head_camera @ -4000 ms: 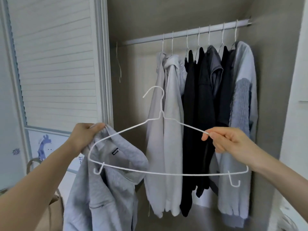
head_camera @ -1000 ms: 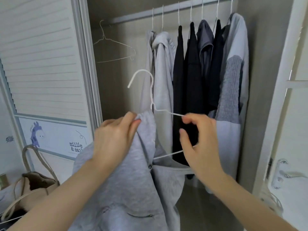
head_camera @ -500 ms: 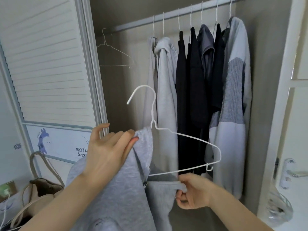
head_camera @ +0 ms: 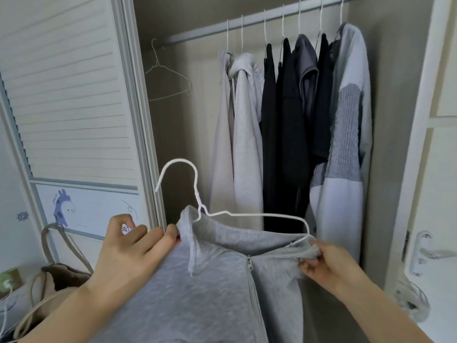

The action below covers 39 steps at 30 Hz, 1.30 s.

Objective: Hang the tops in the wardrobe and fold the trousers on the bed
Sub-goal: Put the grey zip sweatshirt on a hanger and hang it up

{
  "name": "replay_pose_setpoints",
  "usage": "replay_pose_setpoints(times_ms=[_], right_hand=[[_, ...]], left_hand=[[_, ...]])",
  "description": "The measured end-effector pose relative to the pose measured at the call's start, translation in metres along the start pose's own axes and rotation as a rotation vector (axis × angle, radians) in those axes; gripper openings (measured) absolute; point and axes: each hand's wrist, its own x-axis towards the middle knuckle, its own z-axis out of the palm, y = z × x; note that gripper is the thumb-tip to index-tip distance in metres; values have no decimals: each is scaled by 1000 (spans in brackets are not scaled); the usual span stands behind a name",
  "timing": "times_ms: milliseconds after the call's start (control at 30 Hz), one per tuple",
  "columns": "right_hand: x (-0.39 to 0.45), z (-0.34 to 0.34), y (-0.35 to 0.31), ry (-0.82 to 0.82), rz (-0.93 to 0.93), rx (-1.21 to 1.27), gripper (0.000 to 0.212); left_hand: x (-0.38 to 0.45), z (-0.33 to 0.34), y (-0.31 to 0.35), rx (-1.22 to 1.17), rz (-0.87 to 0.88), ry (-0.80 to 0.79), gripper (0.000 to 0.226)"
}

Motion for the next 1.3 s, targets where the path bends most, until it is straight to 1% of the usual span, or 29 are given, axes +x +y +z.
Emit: replay_pose_setpoints(times_ms=[67,100,167,200,300,333,367,433,500,567,633,700,733,767,833,867,933,967,1000,1033,1067,1100,1133,1167,1200,1233,1267,1300], right_hand=[[1,-5,-7,67,-209,-288,30],[0,-6,-13,105,-315,-425,26],[3,-5,-26,133,-438,-558,21],[4,-3,-32,142,-505,-623,21],[4,12,-54,219,-713,-819,26],[3,18,-61,231,-748,-851,32],[2,25,-68,237,-764,-866,37],[3,37,-79,191,-696,-767,41],[6,41,-86,141,-615,-695,37],[10,37,-88,117,-583,-738,38],[13,32,-88,103,-522,-700,38],[12,29,-90,117,-451,-644,35],[13,29,-91,138,-443,-653,34],[14,29,-93,157,-463,-693,33],[13,34,-98,210,-598,-898,27],[10,40,-102,248,-702,-1035,25],[-4,58,-108,271,-953,-1238,24],[-15,69,-107,248,-1083,-1229,24],[-28,80,-103,196,-1177,-1179,22],[-39,89,-95,98,-1230,-1166,19],[-48,96,-83,-56,-1222,-1225,16],[-56,100,-69,-257,-1144,-1348,15],[-62,100,-56,-464,-1007,-1470,16],[-64,97,-50,-589,-916,-1520,18],[-61,94,-53,-588,-939,-1467,20],[-52,89,-60,-485,-1041,-1351,22],[-43,80,-69,-327,-1160,-1279,29],[-33,73,-76,-212,-1204,-1337,42]], left_hand=[[-7,-2,-3,-16,49,-29,21],[-9,-2,-5,-26,77,-35,27],[-11,-1,-7,-51,125,-41,37],[-9,-1,-7,-70,146,-46,38],[0,0,-5,-134,191,-65,39],[3,-1,-5,-161,186,-89,41],[5,-2,-5,-183,169,-116,44],[7,-5,-8,-191,139,-159,48],[9,-8,-13,-178,113,-175,50],[9,-11,-17,-171,77,-179,45],[10,-15,-18,-195,9,-195,41],[9,-18,-14,-222,-60,-228,43],[8,-18,-11,-223,-77,-236,44],[7,-18,-8,-219,-70,-248,44],[1,-15,1,-193,22,-278,49],[-3,-11,4,-180,74,-313,56],[-6,-6,5,-195,87,-378,69],[-3,-5,3,-223,55,-392,66],[2,-6,2,-260,-6,-385,50],[9,-9,0,-298,-96,-354,30],[15,-12,-2,-327,-196,-308,16],[21,-14,-5,-351,-280,-258,15],[24,-15,-8,-361,-324,-225,17],[26,-16,-10,-357,-336,-200,20],[23,-15,-12,-355,-327,-177,22],[21,-15,-15,-356,-323,-167,23],[17,-15,-17,-361,-318,-149,23],[15,-15,-20,-370,-325,-128,23]])
